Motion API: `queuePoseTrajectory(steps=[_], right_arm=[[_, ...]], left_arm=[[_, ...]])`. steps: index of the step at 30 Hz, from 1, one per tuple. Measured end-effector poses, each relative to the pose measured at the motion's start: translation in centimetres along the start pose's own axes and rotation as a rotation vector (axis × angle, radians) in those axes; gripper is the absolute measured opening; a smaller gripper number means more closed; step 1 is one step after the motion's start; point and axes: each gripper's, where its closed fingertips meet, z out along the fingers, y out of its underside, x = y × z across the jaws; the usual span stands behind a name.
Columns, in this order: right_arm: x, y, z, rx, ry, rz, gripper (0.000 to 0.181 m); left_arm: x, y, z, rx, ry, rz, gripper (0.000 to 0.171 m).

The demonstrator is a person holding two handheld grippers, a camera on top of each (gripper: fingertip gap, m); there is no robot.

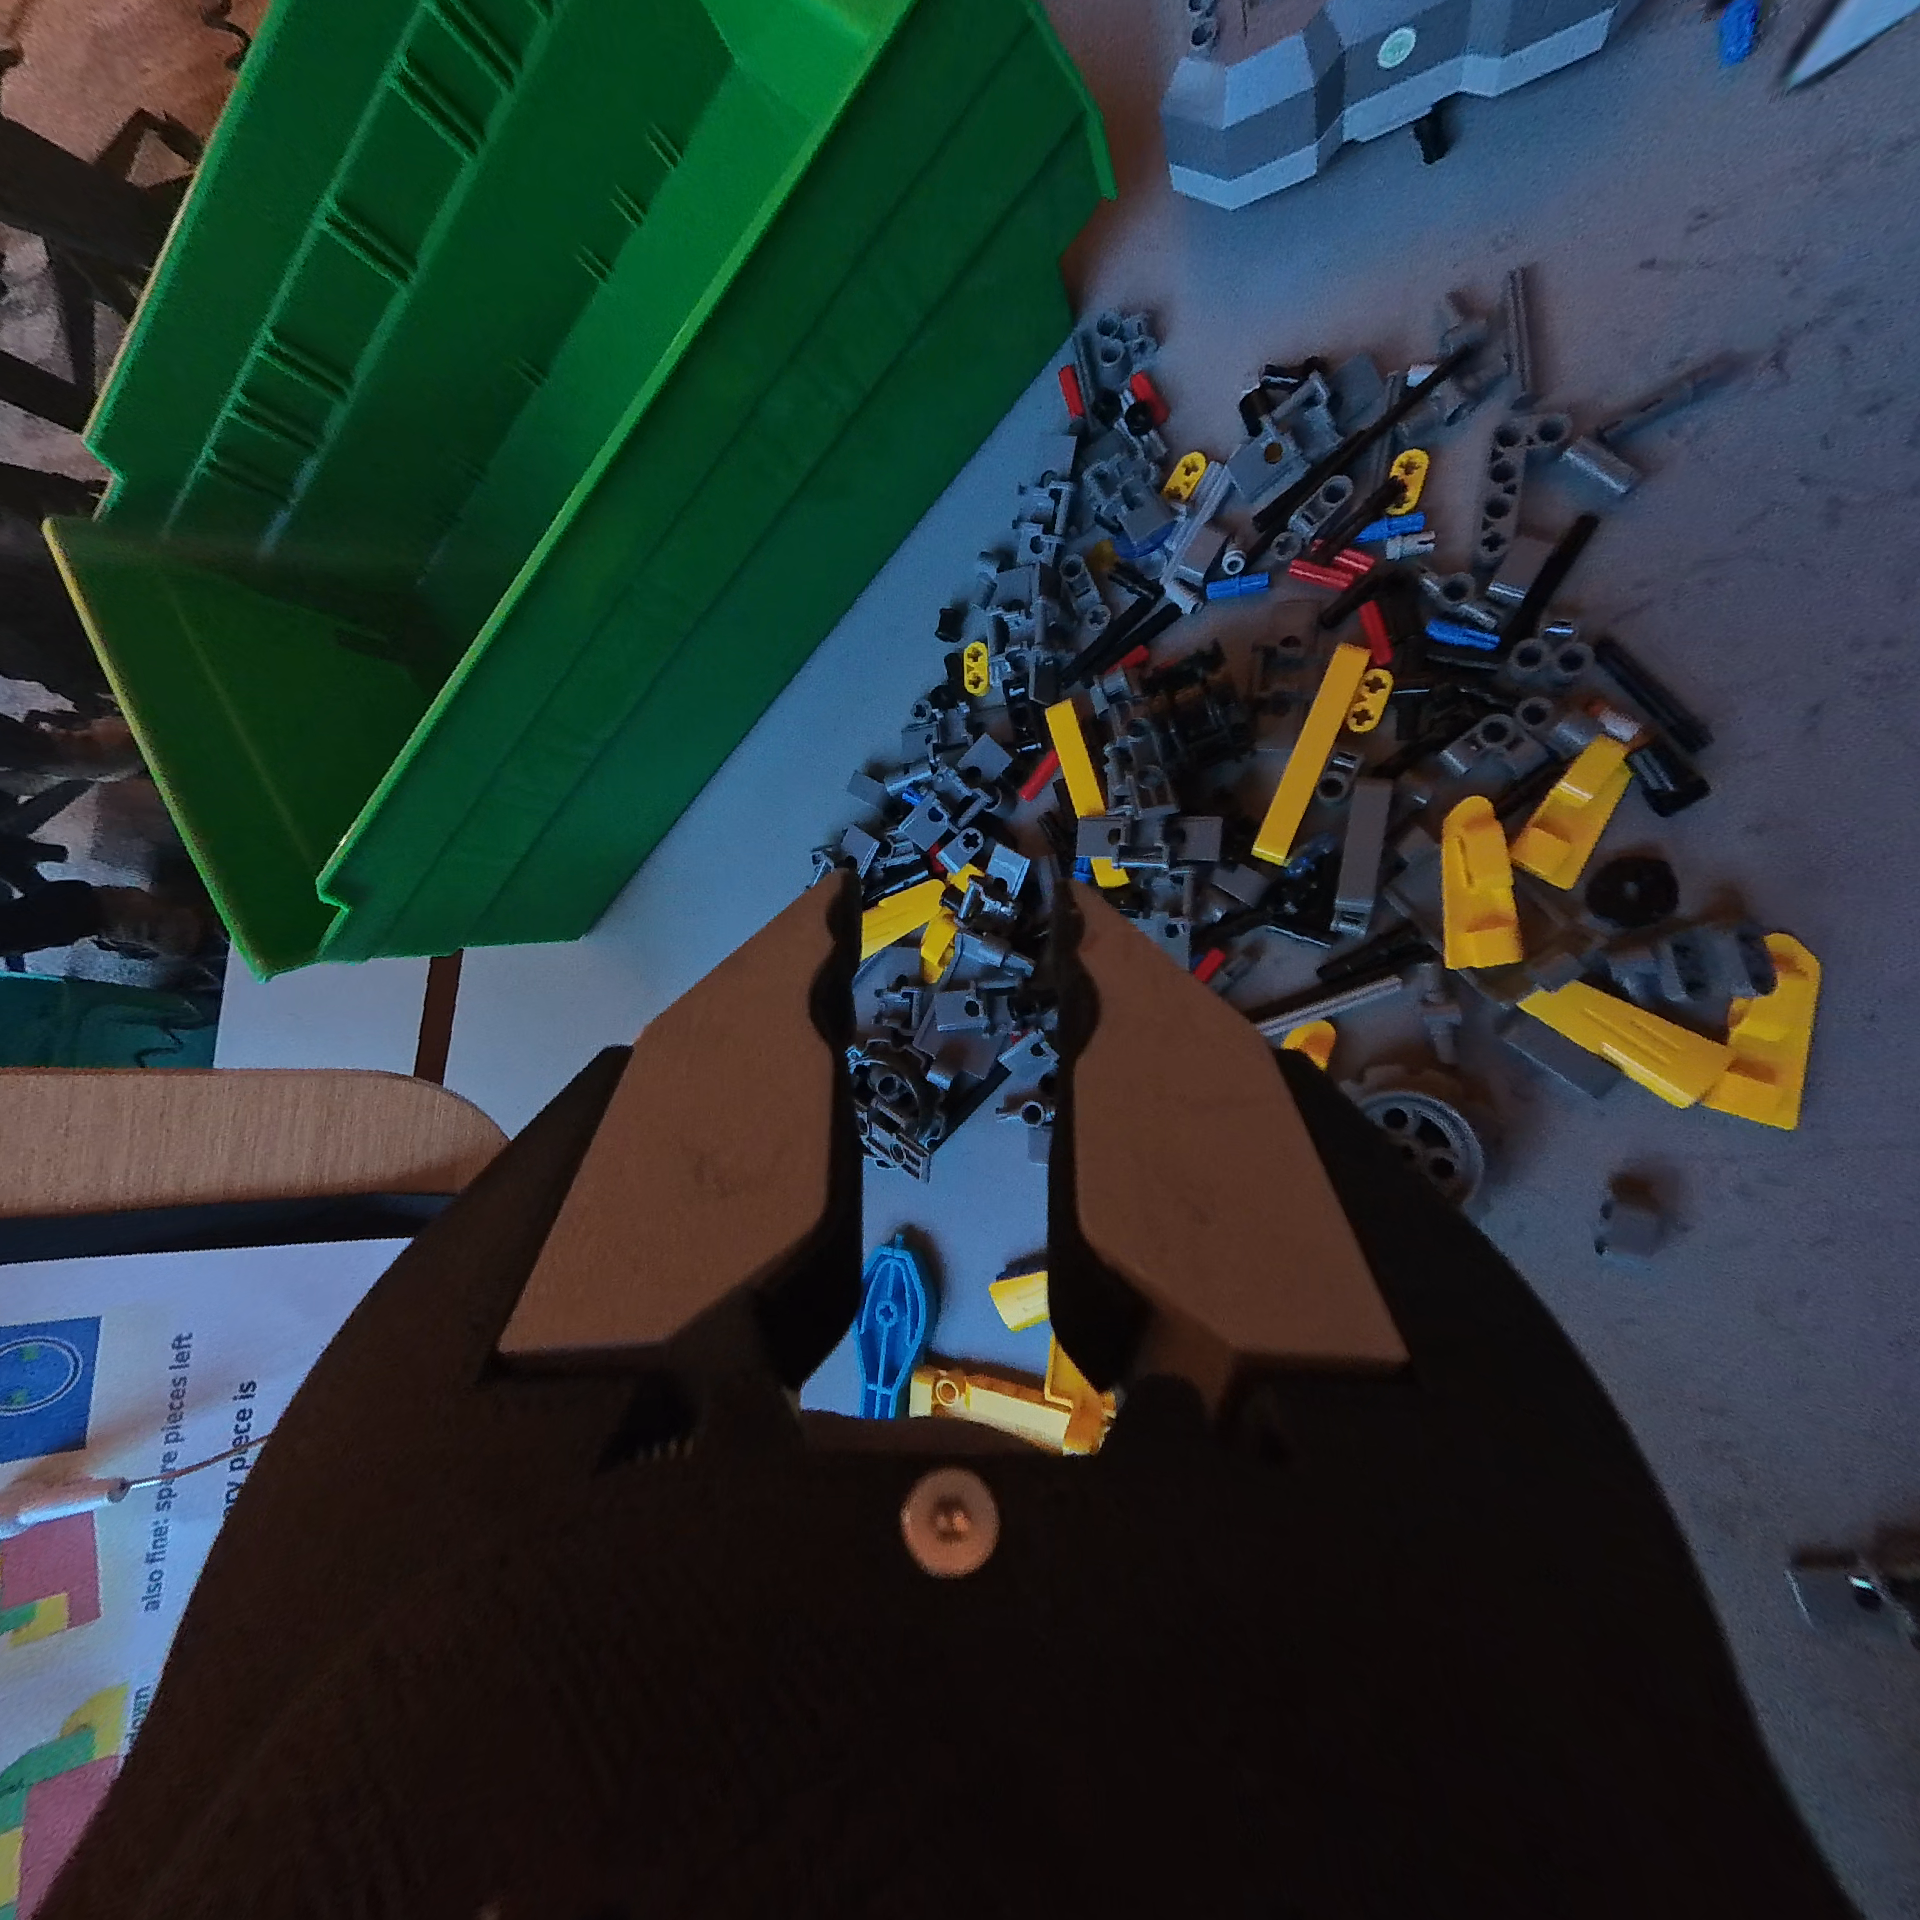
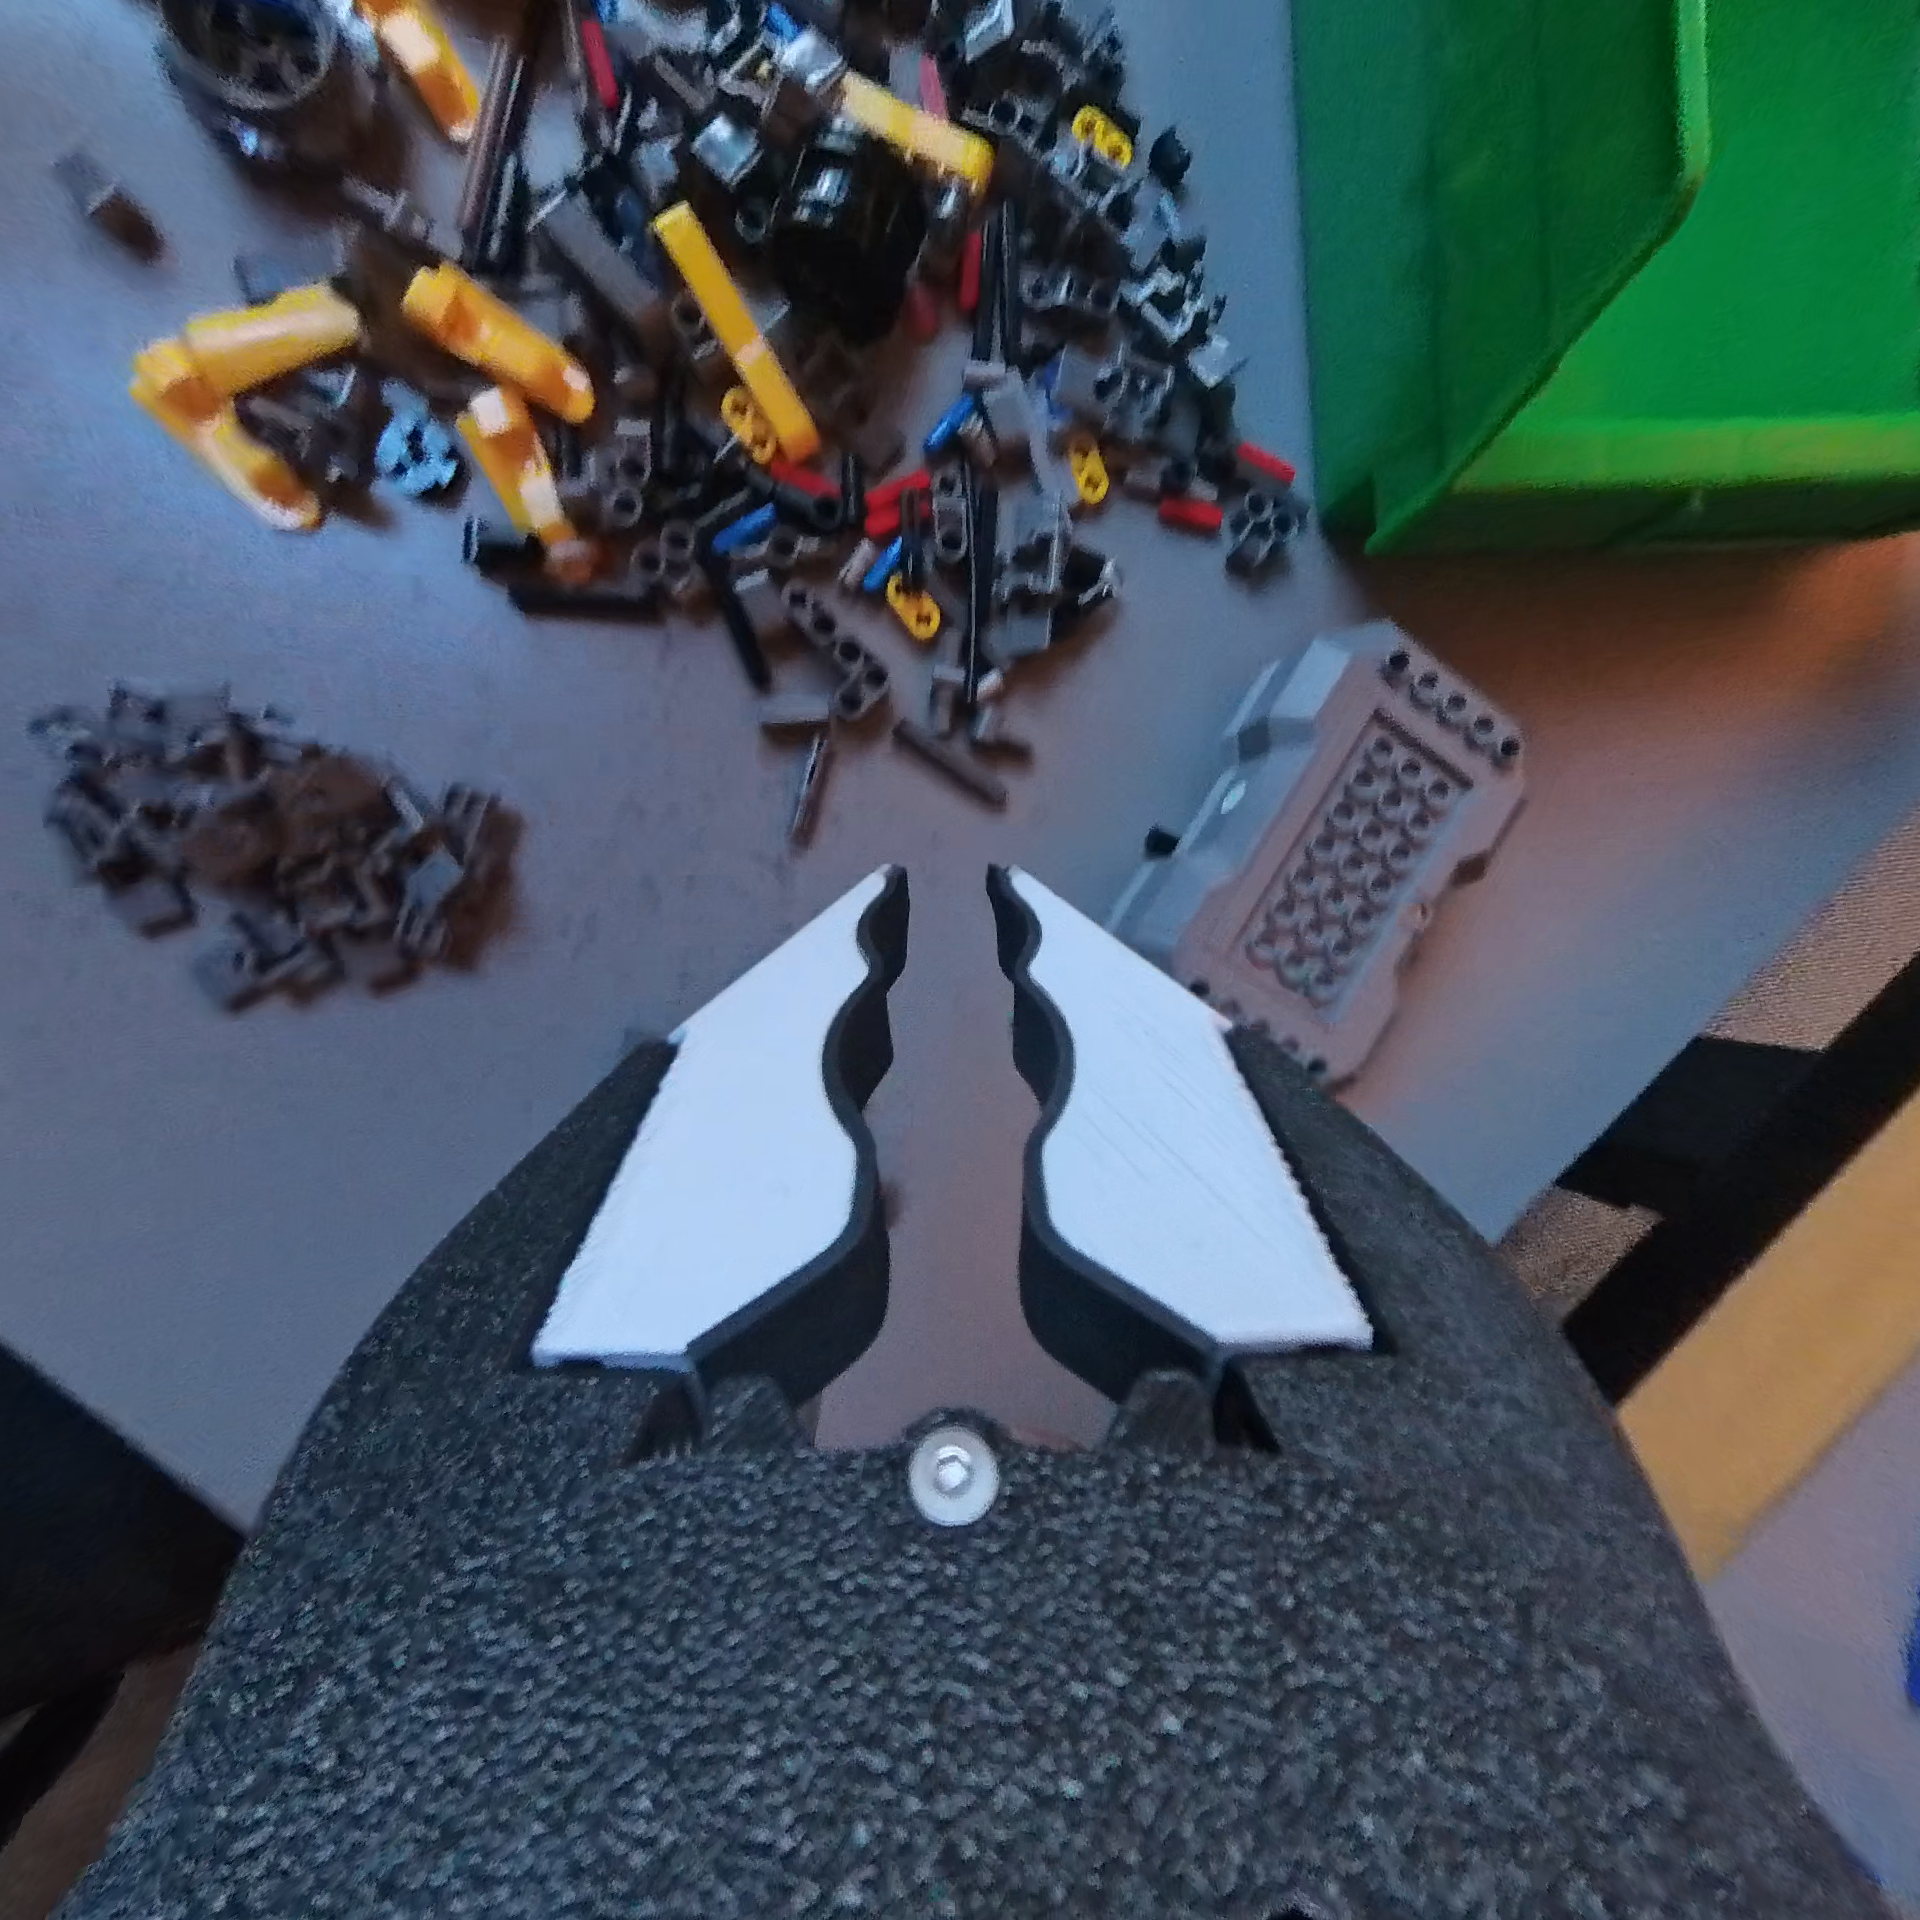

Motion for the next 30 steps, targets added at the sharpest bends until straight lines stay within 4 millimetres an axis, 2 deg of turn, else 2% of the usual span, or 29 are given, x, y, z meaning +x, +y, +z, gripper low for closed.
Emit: queuePoseTrajectory(steps=[8,12,17,19,24,27,30], right_arm=[[1.6,-4.5,4.9,-0.018,-0.004,0.005,0.016],[2.2,-4.8,6.4,-0.044,-0.058,0.066,0.016],[2.3,-4.3,7.1,-0.081,-0.076,0.075,0.014],[2.0,-4.4,7.2,-0.078,-0.082,0.070,0.006],[1.8,-4.6,6.7,-0.069,-0.055,0.050,0.003],[2.2,-5.1,5.1,-0.013,-0.023,0.061,0.003],[1.9,-4.7,2.9,0.016,-0.009,0.081,0.003]], left_arm=[[0.1,0.0,0.2,-0.003,0.005,0.003,0.032],[0.1,0.1,0.2,-0.003,0.009,0.003,0.033],[0.0,0.0,0.2,0.002,0.008,-0.002,0.032],[0.1,0.0,0.2,0.000,0.006,0.003,0.032],[0.2,-0.1,0.2,-0.001,0.007,0.009,0.032],[0.1,-0.1,0.2,0.001,0.005,0.004,0.032],[0.1,0.0,0.1,0.003,0.004,0.003,0.032]])
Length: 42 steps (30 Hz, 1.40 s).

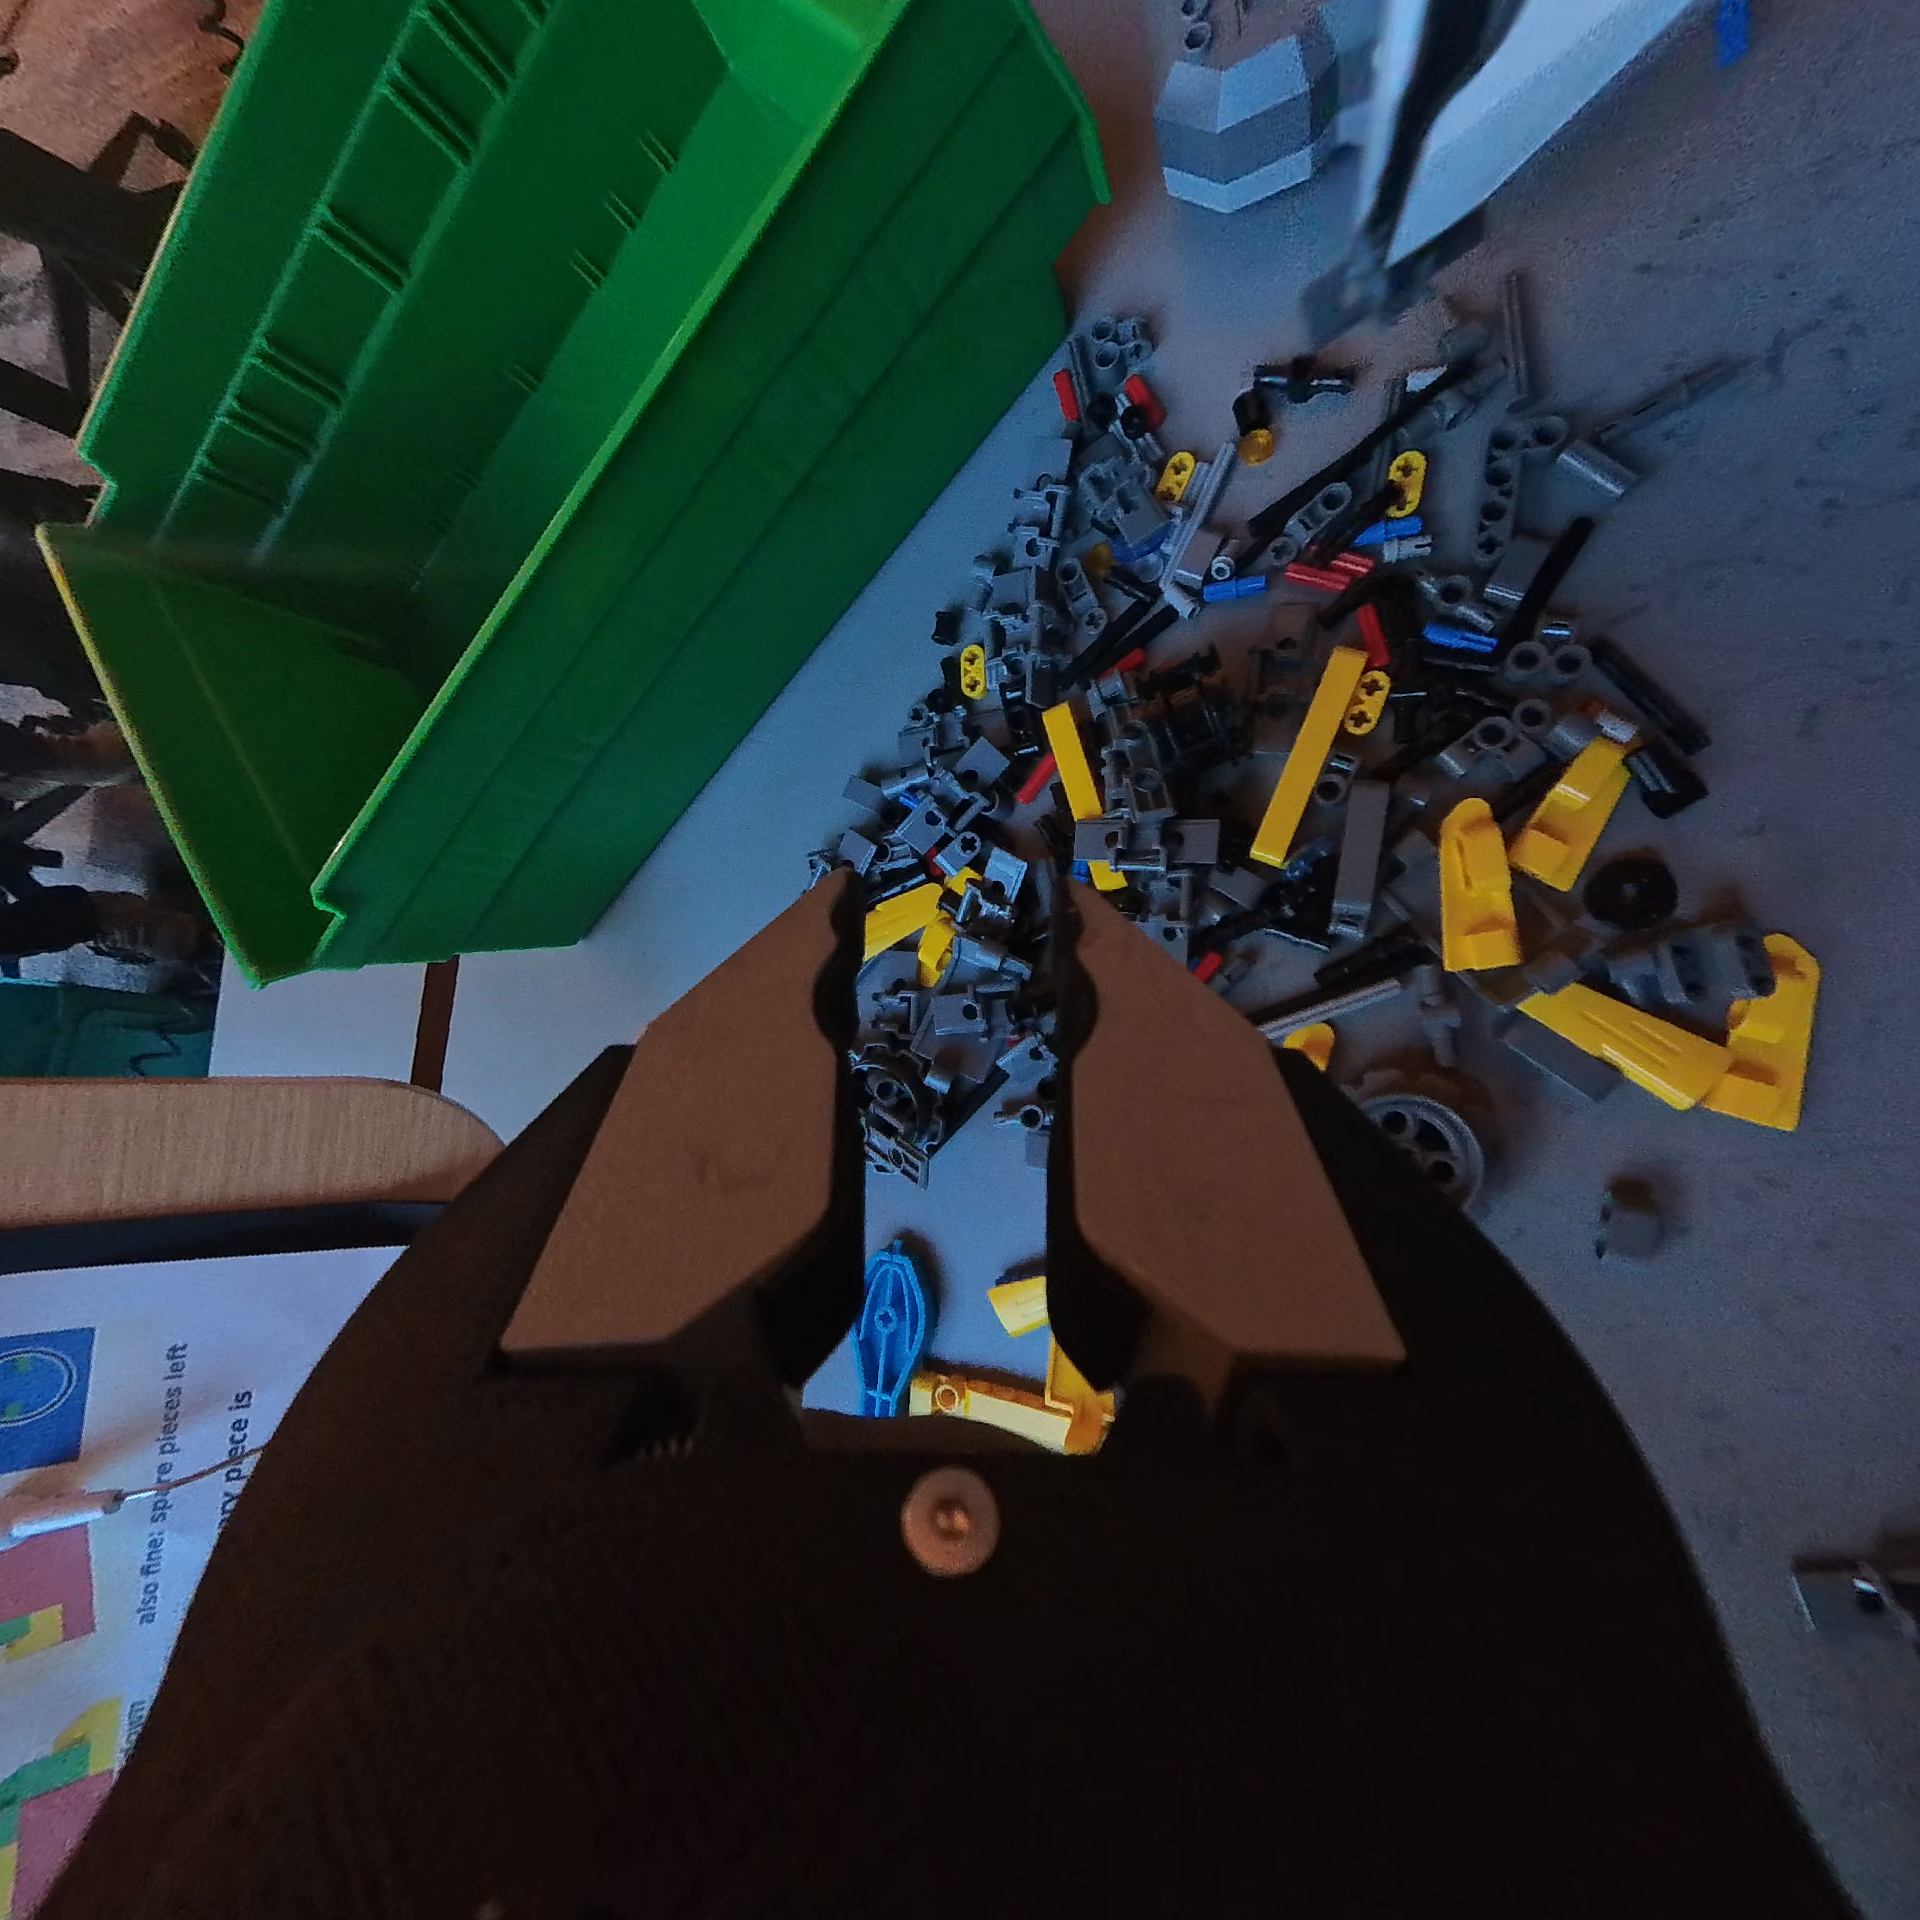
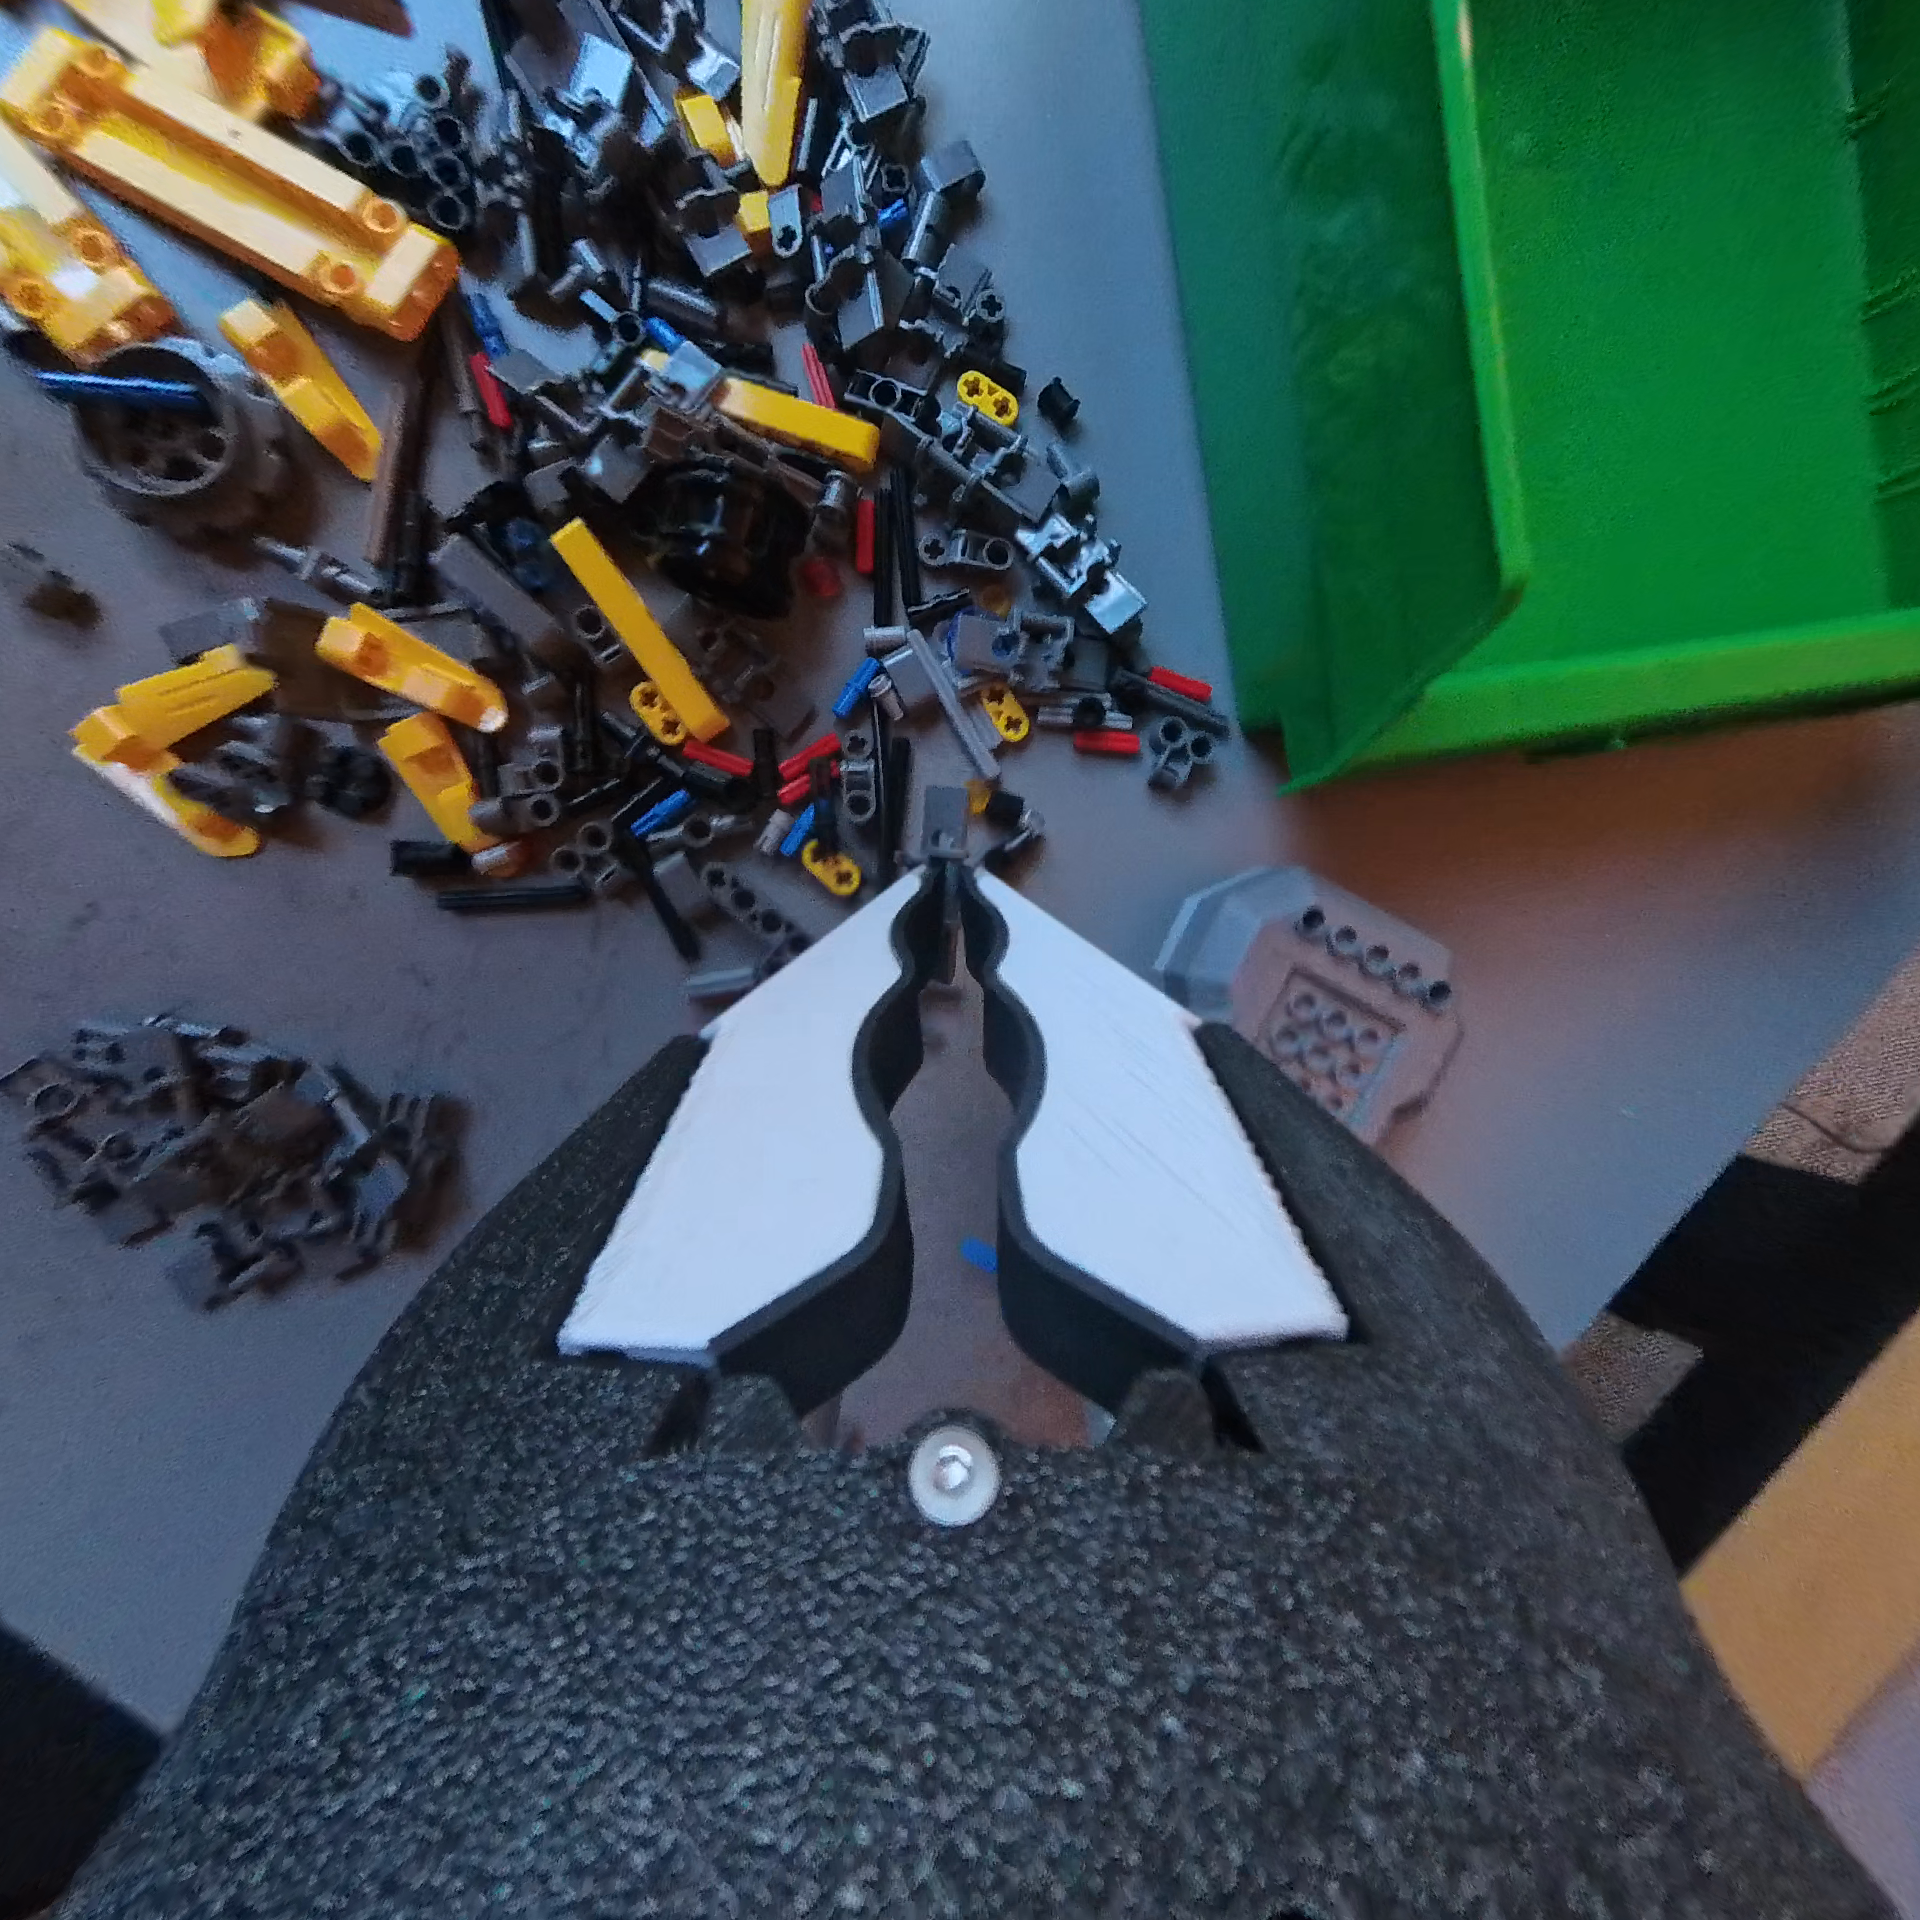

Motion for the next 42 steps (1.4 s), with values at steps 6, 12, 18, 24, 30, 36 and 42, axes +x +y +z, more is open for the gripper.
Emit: queuePoseTrajectory(steps=[6,12,18,24,30,36,42], right_arm=[[-3.4,4.4,-4.0,-0.003,-0.059,0.041,0.003],[-5.5,10.4,-4.1,-0.096,-0.087,0.093,0.003],[-5.9,10.8,-3.9,-0.063,-0.084,0.115,0.005],[-5.0,8.0,-5.4,0.055,-0.014,0.109,0.010],[-4.0,1.6,-6.8,0.384,0.172,0.199,0.011],[-5.0,-3.8,-6.0,0.683,0.183,0.191,0.017],[-4.8,-5.8,-6.7,0.883,0.264,0.177,0.017]], left_arm=[[-0.1,-0.3,-0.3,0.023,-0.004,-0.004,0.031],[0.2,-0.6,-0.2,0.025,0.003,0.005,0.031],[-0.4,0.4,0.0,0.004,0.001,-0.027,0.031],[-1.0,0.9,0.4,-0.016,-0.011,-0.056,0.031],[-2.2,0.6,1.4,-0.031,-0.013,-0.228,0.027],[-2.9,-1.7,0.7,0.073,0.042,-0.400,0.027],[1.0,0.5,2.7,-0.083,0.202,-0.269,0.028]])
